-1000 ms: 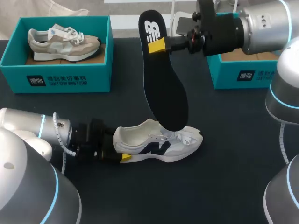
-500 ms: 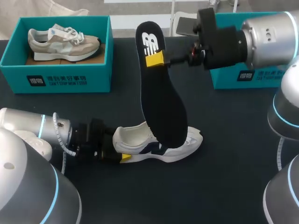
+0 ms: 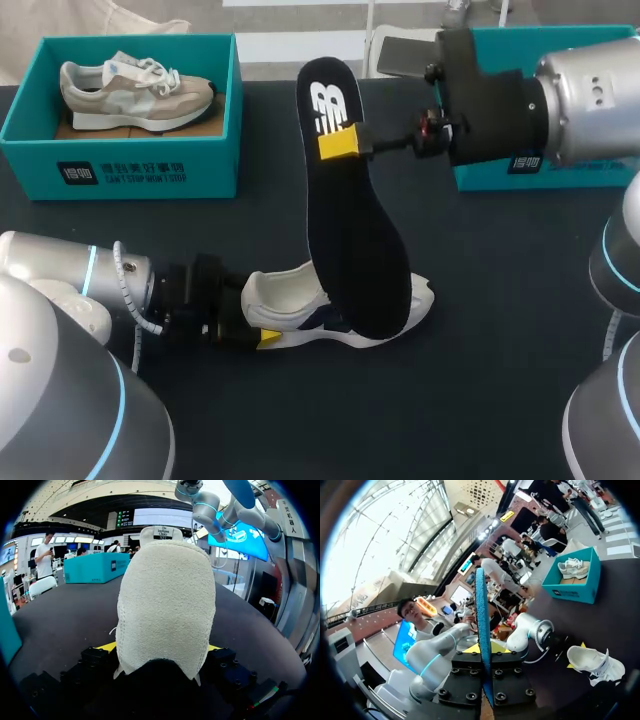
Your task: Take the shoe out of the shoebox, open the shoe tongue, remove and reinsert the insole, then place the shoe into the shoebox
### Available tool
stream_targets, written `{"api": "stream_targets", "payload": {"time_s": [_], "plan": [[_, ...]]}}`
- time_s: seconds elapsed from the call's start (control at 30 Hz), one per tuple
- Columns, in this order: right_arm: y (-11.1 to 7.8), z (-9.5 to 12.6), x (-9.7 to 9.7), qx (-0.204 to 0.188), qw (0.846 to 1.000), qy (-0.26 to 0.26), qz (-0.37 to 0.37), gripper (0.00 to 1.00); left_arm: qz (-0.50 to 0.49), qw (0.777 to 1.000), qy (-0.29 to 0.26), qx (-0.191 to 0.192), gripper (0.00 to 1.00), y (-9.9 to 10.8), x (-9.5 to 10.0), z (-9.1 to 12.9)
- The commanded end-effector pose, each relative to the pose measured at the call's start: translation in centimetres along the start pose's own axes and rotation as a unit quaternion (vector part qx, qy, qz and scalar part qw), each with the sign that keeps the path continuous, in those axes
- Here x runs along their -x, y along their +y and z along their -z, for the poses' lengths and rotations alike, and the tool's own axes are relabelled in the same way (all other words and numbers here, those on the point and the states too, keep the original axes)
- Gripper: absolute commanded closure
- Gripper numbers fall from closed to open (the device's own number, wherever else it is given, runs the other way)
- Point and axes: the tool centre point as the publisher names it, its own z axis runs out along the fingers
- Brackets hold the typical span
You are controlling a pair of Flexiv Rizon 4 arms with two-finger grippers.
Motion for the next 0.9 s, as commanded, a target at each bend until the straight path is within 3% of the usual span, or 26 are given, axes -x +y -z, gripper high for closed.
{"api": "stream_targets", "payload": {"time_s": [0.03,0.4,0.43,0.47,0.5,0.7,0.9], "plan": [[-0.6,0.0,-0.2,0.007,1.000,-0.001,0.000,1.00,0.000,1.000,0.000,0.002,1.00,0.1,0.0,-0.1],[-0.6,0.0,-0.2,0.007,1.000,-0.001,0.000,1.00,0.000,1.000,0.007,-0.002,1.00,0.0,-0.3,0.2],[-0.6,0.0,-0.2,0.007,1.000,-0.001,0.000,1.00,0.004,1.000,0.011,-0.002,0.88,-0.2,-0.4,0.4],[-0.6,0.0,-0.2,0.007,1.000,-0.001,0.000,1.00,0.003,1.000,0.017,0.006,0.53,-0.3,-0.6,0.6],[-0.6,0.0,-0.2,0.007,1.000,-0.001,0.000,1.00,0.002,1.000,0.012,0.010,0.00,-0.5,-0.8,0.7],[-0.6,0.0,-0.2,0.007,1.000,-0.001,0.000,1.00,0.015,1.000,0.005,0.025,0.00,-0.8,-0.6,1.8],[-0.6,0.0,-0.2,0.007,1.000,-0.001,0.000,1.00,0.034,0.997,0.017,0.072,0.00,-1.9,-0.9,3.5]]}}
